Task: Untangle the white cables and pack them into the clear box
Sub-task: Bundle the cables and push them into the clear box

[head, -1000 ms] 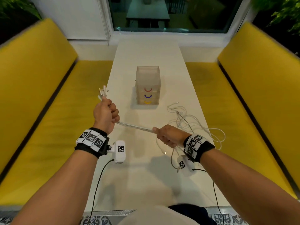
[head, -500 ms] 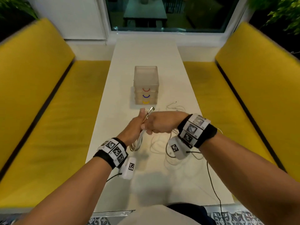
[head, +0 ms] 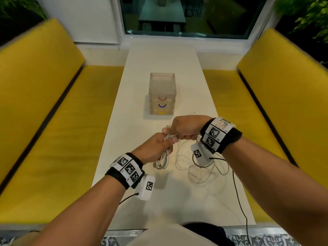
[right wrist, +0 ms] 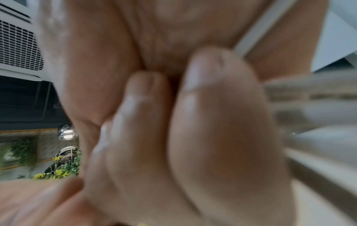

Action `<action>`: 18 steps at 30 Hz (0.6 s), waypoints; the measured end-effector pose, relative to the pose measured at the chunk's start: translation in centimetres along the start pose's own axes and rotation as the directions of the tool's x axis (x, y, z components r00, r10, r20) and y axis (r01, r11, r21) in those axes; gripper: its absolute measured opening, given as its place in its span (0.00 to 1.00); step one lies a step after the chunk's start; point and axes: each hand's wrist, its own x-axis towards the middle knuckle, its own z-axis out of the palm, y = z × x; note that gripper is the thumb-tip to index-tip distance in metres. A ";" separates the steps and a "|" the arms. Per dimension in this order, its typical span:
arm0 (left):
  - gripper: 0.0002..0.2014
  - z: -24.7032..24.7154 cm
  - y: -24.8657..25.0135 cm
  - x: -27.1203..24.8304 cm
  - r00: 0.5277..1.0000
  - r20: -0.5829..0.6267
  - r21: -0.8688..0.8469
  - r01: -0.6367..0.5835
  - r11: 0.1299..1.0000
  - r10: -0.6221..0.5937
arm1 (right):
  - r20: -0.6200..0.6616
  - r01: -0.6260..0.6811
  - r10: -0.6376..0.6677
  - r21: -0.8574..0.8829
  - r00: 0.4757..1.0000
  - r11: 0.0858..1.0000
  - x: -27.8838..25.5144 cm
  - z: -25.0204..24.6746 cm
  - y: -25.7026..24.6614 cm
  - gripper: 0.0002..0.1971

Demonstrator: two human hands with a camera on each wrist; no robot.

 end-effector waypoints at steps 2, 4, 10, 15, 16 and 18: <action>0.21 0.0 -0.2 0.0 1.000 -0.001 -0.045 0.015 0.999 -0.015 | -0.029 -0.004 0.004 -0.022 1.000 1.000 -0.1 -0.2 0.1 0.29; 0.18 -0.2 -0.4 -0.2 1.000 0.001 -0.148 0.019 0.989 -0.019 | -0.053 0.002 -0.002 -0.010 0.999 1.000 -0.2 -0.6 0.4 0.27; 0.10 -0.9 -1.5 0.2 0.982 -0.115 -0.511 0.073 0.857 -0.152 | -0.034 0.006 -0.002 0.117 0.999 0.993 0.0 -1.4 1.3 0.25; 0.11 -1.6 -1.9 0.4 0.955 -0.193 -0.708 0.023 0.706 -0.225 | -0.003 -0.005 0.006 0.310 1.000 0.951 0.5 -0.6 3.0 0.24; 0.12 -1.6 -2.0 0.4 0.950 -0.208 -0.728 0.008 0.686 -0.232 | 0.013 -0.002 -0.003 0.336 1.000 0.942 0.6 -0.3 3.2 0.24; 0.13 -1.8 -2.1 0.5 0.936 -0.255 -0.740 -0.026 0.672 -0.244 | 0.039 0.000 -0.016 0.397 0.999 0.918 0.6 0.1 3.7 0.24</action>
